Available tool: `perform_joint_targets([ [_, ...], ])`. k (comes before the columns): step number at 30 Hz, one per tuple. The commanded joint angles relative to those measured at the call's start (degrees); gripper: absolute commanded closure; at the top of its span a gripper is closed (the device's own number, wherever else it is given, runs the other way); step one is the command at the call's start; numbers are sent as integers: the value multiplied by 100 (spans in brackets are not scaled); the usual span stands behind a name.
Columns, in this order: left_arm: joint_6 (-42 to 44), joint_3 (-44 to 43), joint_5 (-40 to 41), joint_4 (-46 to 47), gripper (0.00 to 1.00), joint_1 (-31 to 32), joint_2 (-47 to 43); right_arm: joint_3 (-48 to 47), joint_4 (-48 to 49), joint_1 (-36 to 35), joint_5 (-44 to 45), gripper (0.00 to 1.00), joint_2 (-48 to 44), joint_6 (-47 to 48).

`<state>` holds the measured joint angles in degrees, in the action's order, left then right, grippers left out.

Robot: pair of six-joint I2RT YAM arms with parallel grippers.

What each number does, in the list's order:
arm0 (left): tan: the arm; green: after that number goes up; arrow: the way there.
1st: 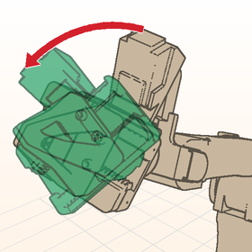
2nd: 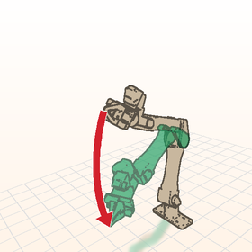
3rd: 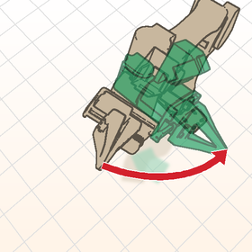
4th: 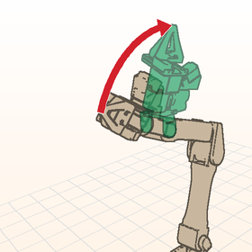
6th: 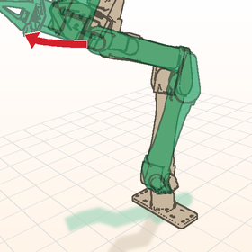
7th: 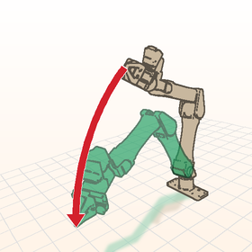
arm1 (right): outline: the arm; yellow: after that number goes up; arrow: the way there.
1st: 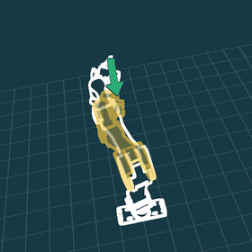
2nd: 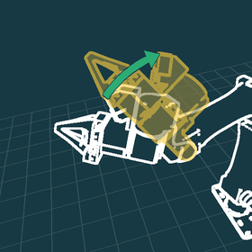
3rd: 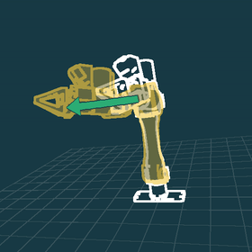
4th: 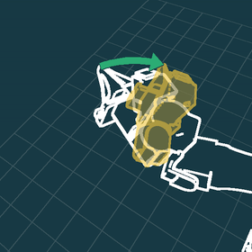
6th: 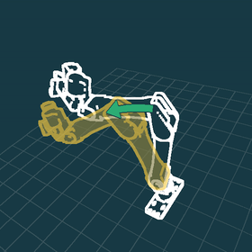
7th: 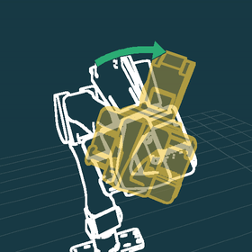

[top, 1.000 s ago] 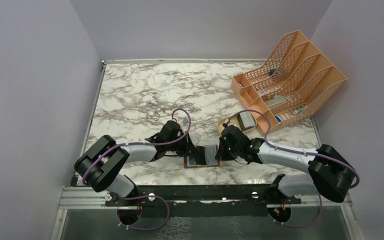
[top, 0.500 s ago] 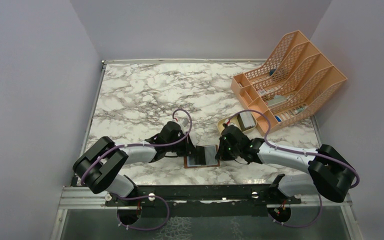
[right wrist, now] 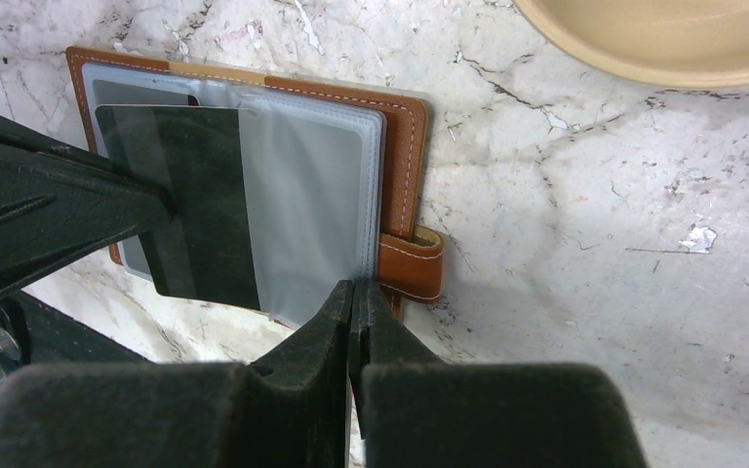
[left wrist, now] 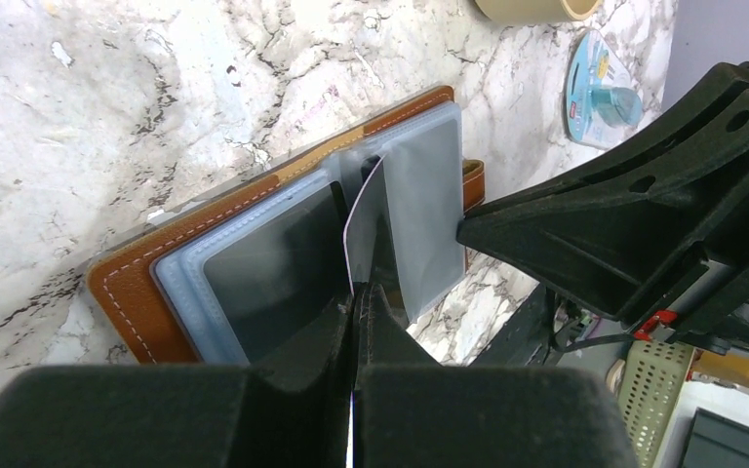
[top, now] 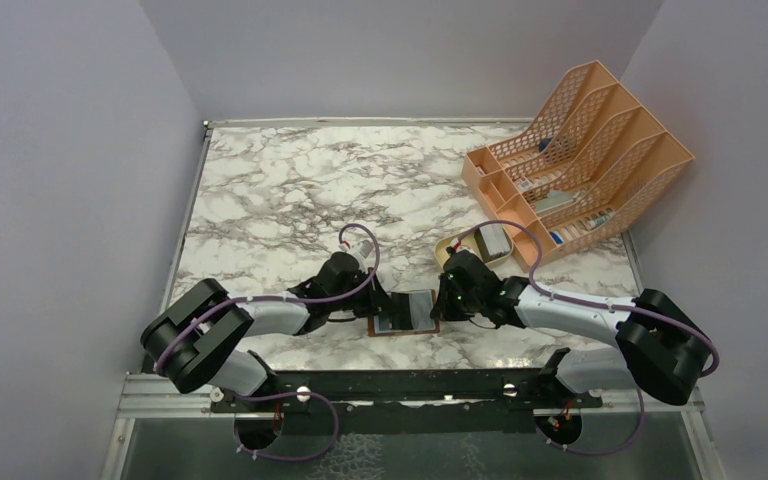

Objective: Put the credit cards into the card holder
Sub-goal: Insert the credit card into the card holder.

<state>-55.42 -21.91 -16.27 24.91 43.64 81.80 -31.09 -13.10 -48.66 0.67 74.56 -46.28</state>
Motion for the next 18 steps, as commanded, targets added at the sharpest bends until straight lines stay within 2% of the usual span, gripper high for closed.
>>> perform_joint_targets([
  [1,247,82,404,-266,100,8,-113,167,-316,-20,199,99,30,22],
  [5,581,-49,307,-510,100,-4,-141,202,-314,-20,178,99,-43,33],
  [18,892,-260,335,-839,100,-11,174,157,-403,-20,286,99,-56,118],
])
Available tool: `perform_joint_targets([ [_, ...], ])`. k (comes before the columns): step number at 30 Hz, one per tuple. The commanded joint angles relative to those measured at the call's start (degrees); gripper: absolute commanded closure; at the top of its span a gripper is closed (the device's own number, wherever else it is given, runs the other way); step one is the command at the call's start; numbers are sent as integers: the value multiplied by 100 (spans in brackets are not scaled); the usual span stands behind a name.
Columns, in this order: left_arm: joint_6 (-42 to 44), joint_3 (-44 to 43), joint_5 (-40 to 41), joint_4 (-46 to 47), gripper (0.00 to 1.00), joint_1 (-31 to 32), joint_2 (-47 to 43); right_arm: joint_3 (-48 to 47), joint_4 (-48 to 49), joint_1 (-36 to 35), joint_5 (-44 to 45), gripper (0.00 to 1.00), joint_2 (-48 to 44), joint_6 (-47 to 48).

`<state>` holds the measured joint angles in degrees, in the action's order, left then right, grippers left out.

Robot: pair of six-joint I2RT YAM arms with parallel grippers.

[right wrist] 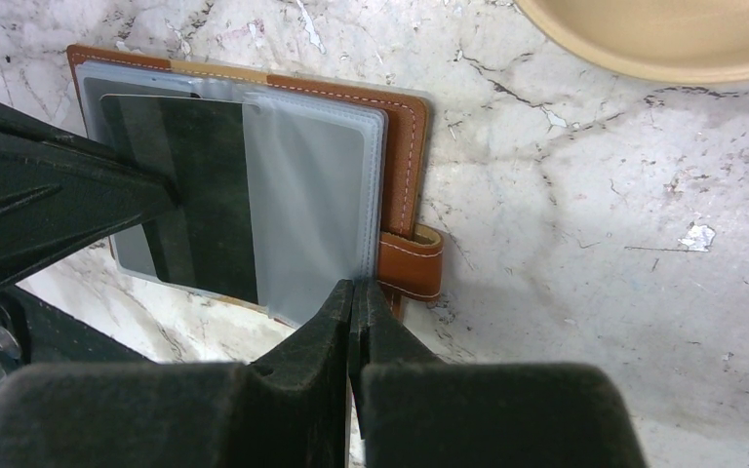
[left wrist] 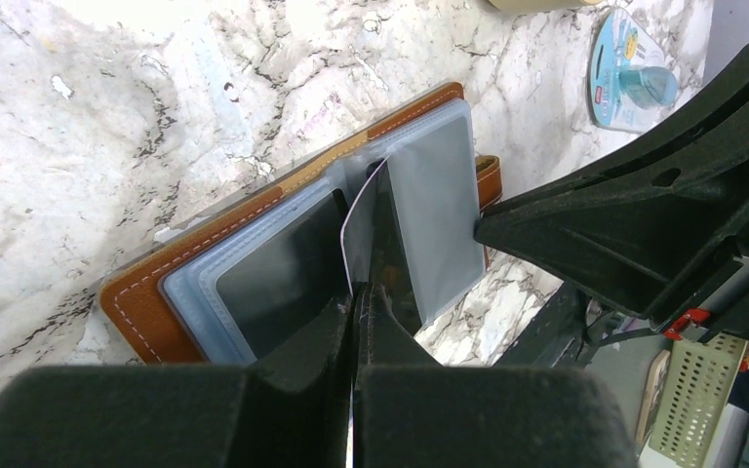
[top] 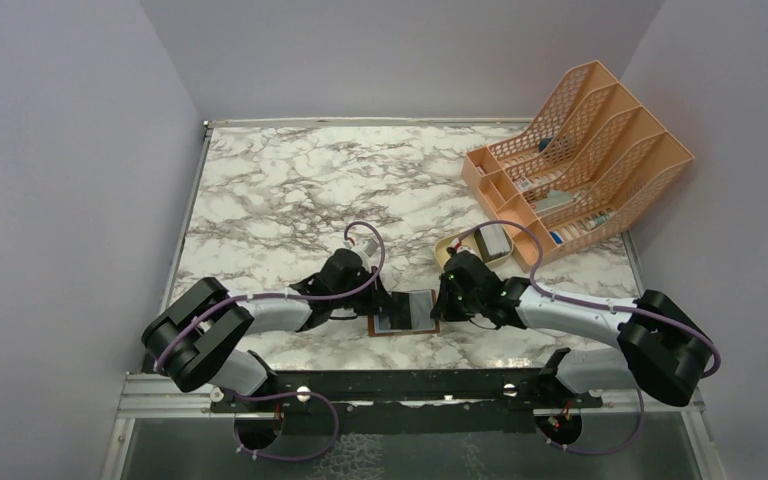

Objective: Put the credit cards into the card holder
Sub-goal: Insert the credit card into the card holder.

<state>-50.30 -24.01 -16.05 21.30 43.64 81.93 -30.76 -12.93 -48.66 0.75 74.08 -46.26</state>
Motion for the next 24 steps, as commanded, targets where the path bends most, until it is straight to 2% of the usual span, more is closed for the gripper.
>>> perform_joint_targets([
  [1,400,-70,318,-512,100,-13,179,112,-444,-20,311,99,-4,146],
  [6,345,-99,305,-508,100,-13,213,-56,-745,-20,469,99,17,205],
  [10,277,-30,319,-448,100,-13,167,-146,-792,-19,262,87,-182,214],
  [16,262,-27,324,-435,100,-13,161,-114,-671,-20,37,76,-245,152],
  [24,199,19,313,-374,100,-13,169,94,-247,-20,-266,77,-55,91],
])
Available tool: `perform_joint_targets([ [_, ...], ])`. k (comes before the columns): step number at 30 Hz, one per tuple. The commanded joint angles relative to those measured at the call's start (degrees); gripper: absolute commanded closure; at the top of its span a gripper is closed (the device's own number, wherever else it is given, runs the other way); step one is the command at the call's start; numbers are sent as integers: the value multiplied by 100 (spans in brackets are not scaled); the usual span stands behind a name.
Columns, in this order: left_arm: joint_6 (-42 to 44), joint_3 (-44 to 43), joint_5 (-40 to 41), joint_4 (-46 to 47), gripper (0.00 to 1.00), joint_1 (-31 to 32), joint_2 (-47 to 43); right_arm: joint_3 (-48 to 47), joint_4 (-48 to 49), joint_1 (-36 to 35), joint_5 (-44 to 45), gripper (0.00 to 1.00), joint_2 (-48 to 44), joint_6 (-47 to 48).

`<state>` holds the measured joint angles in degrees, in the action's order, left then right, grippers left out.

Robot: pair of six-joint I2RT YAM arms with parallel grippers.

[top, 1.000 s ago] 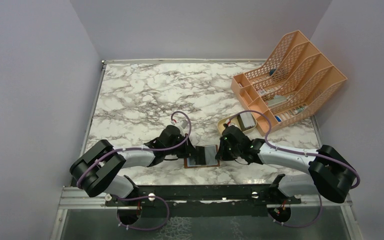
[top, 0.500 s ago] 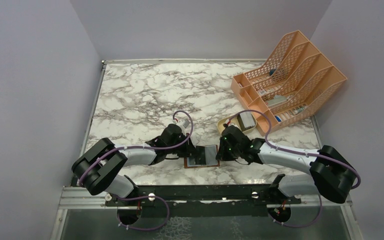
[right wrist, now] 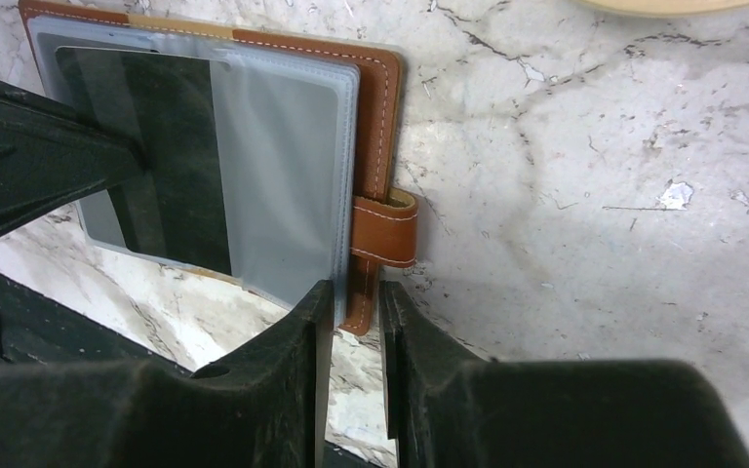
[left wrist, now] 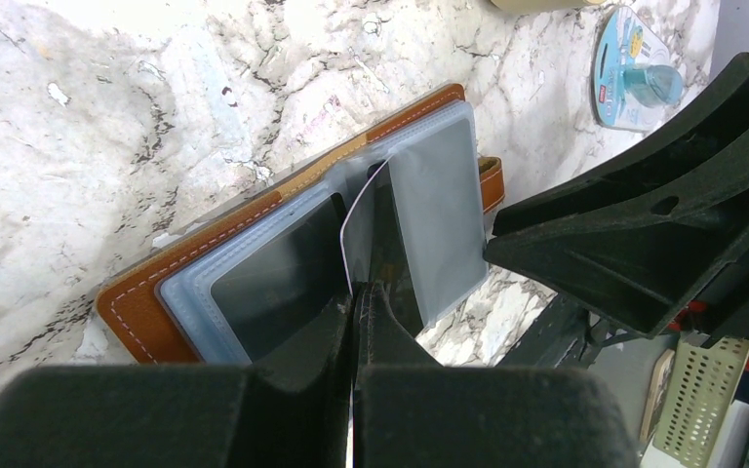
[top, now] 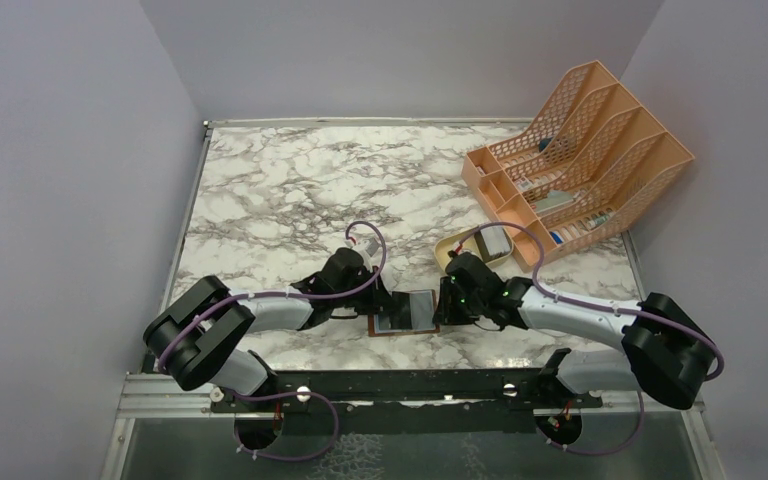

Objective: Put the credit cards into the card holder
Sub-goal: Insert the credit card into the card holder.

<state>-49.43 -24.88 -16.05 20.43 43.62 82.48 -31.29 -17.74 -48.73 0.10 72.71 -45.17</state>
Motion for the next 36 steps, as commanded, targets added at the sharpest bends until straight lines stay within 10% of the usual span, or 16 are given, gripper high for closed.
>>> perform_joint_targets([
  [1,91,110,311,-271,100,-13,113,156,231,-14,-170,78,100,-18],
  [20,-668,374,80,805,98,146,367,142,184,-14,-44,96,208,-3],
  [27,-729,495,290,469,58,147,-249,97,79,-13,-37,98,50,-7],
  [36,-691,297,557,-333,42,147,-591,325,487,-14,-543,99,-115,-177],
])
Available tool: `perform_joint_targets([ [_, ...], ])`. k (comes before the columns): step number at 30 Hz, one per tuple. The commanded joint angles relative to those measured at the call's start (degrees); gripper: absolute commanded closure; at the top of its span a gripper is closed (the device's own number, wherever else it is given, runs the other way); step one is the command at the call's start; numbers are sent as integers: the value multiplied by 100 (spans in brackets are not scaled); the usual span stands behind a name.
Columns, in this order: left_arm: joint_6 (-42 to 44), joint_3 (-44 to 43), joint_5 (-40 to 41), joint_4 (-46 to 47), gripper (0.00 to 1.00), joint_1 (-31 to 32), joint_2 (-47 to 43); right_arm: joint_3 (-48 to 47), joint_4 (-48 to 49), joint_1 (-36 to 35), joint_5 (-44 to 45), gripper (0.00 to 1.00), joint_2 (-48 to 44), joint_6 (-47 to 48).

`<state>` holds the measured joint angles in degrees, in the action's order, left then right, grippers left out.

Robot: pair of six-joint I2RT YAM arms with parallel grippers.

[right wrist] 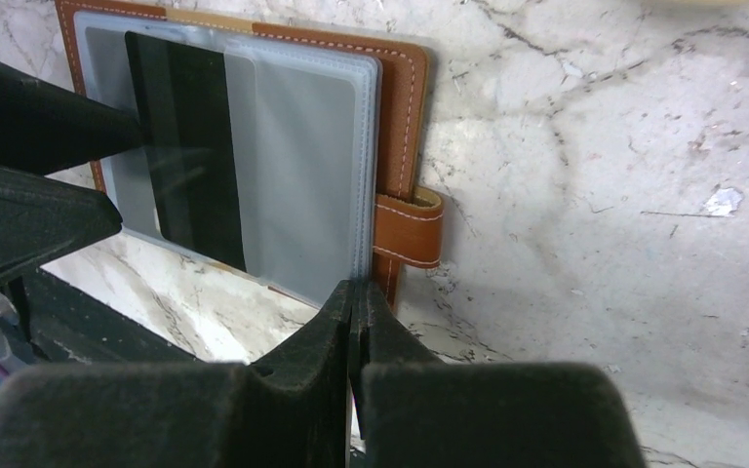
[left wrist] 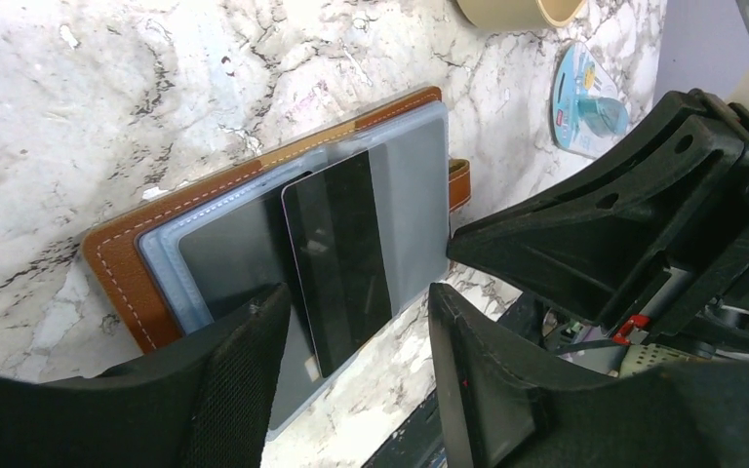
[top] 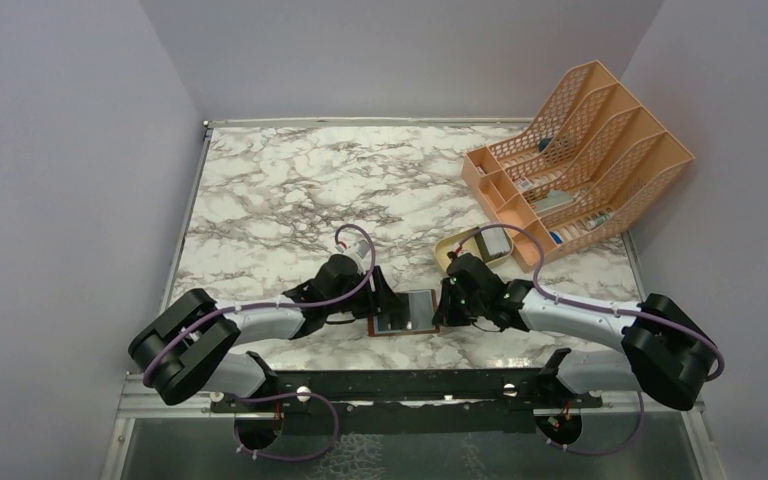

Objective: Put the credit cards into the card holder
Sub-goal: Insert the credit card into the card holder.

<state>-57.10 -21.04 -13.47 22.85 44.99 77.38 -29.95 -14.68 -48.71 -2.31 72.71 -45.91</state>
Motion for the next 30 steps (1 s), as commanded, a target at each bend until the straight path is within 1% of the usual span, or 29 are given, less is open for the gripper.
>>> perform_joint_targets([
  [1,86,-93,301,-589,42,14,-84,206,204,-16,-315,99,-131,-113],
  [11,-29,-203,284,-578,41,126,167,198,156,-16,-226,99,-105,-90],
  [30,-328,-583,486,-457,44,660,507,119,43,-16,-207,99,-187,-92],
])
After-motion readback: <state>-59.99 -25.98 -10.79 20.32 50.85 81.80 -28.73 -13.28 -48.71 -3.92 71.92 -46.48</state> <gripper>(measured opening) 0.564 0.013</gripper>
